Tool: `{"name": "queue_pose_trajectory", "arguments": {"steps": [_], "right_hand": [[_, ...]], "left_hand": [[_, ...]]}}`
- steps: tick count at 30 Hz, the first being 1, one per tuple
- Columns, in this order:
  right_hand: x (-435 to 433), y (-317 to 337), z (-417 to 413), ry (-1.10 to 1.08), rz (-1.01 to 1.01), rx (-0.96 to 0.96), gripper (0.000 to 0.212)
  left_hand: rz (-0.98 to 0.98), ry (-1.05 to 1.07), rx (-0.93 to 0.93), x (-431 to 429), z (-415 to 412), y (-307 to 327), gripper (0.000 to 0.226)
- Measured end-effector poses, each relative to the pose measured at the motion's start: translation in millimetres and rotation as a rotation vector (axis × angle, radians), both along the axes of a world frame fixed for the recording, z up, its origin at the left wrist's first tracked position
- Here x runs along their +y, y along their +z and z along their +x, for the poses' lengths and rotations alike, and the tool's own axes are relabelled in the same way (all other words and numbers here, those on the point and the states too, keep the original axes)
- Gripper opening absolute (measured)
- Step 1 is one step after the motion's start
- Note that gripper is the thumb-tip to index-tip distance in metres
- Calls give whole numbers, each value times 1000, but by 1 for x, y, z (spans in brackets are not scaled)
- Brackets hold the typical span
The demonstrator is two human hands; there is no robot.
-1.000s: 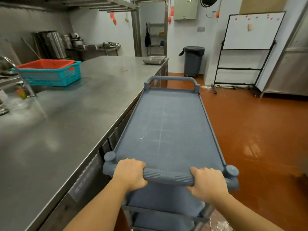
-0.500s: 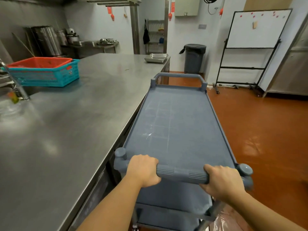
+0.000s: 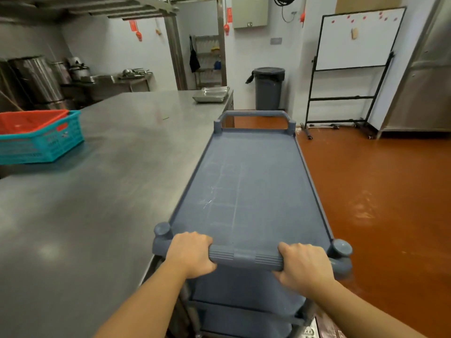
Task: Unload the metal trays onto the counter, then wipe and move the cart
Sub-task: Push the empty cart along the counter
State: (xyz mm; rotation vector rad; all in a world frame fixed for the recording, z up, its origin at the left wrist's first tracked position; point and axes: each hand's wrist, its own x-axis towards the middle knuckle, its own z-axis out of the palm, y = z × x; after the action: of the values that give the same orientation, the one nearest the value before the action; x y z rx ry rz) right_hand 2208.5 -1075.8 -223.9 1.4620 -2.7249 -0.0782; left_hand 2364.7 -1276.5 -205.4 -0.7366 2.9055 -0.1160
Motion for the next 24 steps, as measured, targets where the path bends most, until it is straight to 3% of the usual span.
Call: {"name": "queue_pose_trajectory", "arguments": {"steps": [24], "right_hand": [[-200,7,-272,-124,90,48,39]], "left_hand": [[88,-125,42,-200,-268,1,31]]}}
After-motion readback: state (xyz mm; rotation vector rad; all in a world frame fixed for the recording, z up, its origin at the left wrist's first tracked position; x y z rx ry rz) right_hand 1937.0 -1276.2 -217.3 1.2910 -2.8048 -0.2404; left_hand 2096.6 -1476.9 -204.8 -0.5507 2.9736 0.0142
